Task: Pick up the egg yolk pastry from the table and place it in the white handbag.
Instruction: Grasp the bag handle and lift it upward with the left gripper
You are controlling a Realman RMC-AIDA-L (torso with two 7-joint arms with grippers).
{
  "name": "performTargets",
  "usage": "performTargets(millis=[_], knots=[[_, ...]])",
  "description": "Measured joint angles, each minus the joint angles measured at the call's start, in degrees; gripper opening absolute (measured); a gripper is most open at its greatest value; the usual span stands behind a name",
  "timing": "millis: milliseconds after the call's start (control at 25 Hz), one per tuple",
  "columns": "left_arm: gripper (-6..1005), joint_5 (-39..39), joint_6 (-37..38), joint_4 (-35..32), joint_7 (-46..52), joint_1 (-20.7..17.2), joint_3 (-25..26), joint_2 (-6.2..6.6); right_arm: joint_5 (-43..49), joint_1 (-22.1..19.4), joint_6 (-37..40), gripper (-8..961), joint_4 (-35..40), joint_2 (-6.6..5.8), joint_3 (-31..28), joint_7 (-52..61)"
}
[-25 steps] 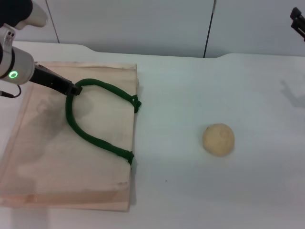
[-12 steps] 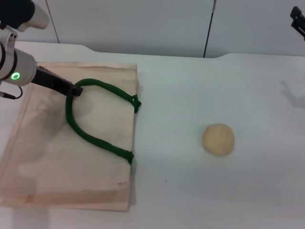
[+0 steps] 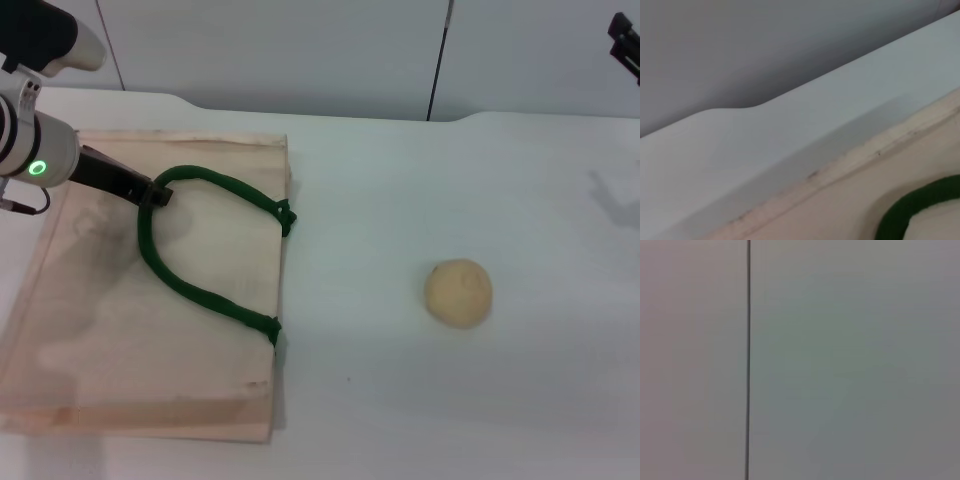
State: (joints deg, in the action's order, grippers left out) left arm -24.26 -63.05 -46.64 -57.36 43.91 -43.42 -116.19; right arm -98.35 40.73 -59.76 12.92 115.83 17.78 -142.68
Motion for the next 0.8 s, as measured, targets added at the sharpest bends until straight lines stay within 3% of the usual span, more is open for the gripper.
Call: performTargets(millis=[520, 800], knots=[[353, -0.1, 2.6, 2.1, -0.3, 0.9, -0.5, 0.01, 0.0, 0.2, 0.0, 753, 0.0, 0.08, 0.5, 0.0], [209, -1.0, 4.4, 2.2, -1.3, 0.9, -2.9, -0.12, 0.0, 0.1, 0.1, 750, 0.0, 0.09, 1.2, 0.0]])
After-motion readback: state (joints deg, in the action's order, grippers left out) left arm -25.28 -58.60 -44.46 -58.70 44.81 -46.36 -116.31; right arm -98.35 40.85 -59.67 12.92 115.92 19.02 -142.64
